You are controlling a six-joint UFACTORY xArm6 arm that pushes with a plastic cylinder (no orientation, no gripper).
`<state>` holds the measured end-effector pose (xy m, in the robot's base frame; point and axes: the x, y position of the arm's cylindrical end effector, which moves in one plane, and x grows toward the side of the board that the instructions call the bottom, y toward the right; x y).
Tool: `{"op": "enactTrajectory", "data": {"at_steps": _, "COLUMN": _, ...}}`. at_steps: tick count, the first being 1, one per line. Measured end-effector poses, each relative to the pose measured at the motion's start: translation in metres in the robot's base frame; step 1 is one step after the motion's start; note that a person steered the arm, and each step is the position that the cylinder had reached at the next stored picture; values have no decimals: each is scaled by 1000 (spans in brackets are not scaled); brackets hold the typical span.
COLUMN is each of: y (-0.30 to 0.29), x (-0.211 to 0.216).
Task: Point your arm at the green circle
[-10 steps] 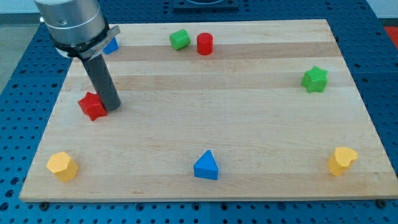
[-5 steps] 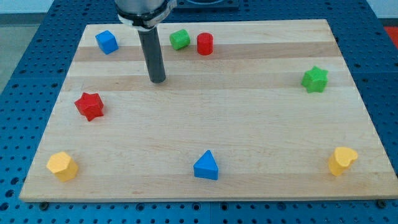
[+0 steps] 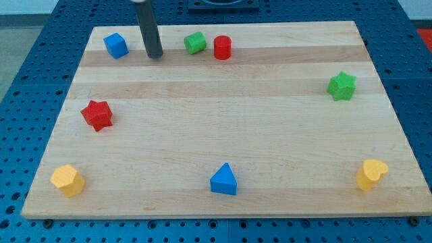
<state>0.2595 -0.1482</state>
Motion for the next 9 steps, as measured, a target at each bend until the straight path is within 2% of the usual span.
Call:
{"op": "enactTrajectory", "data": {"at_steps": 1, "y": 1, "x": -65}}
{"op": "enactTrajectory", "data": {"at_steps": 2, "y": 42, "x": -67}}
{"op": "enactTrajectory", "data": {"at_steps": 5, "y": 74, "x": -67}}
{"op": "enactTrajectory", "data": {"at_steps": 9, "y": 74, "x": -37}}
